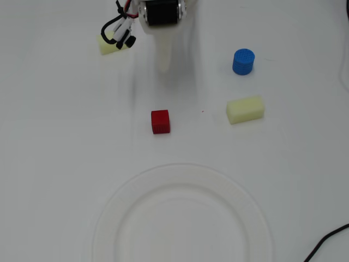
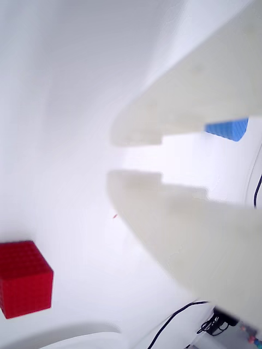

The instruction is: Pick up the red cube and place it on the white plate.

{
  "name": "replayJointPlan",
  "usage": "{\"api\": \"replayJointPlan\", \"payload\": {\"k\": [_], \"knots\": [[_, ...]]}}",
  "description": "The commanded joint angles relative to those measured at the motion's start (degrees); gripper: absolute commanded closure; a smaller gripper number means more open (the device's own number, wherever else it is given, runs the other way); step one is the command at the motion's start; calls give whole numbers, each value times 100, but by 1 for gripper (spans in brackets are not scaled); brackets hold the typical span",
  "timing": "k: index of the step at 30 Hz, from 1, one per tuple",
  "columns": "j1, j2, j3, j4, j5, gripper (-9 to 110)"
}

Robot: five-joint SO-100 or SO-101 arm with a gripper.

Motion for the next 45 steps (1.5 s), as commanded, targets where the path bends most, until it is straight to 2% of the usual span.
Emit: {"api": "replayJointPlan", "payload": {"k": [1, 8, 14, 27, 30, 36, 41, 45], "knots": [[79, -826, -870, 0, 26, 89], [185, -1591, -1485, -44, 9, 66], [211, -2628, -1934, -185, -35, 66], [352, -3894, -2364, -677, -325, 76], [378, -3964, -2435, -677, -360, 82], [378, -3929, -2505, -686, -343, 101], [431, -3050, -2039, -1020, -185, 102], [334, -1222, -466, -2681, -457, 102]]}}
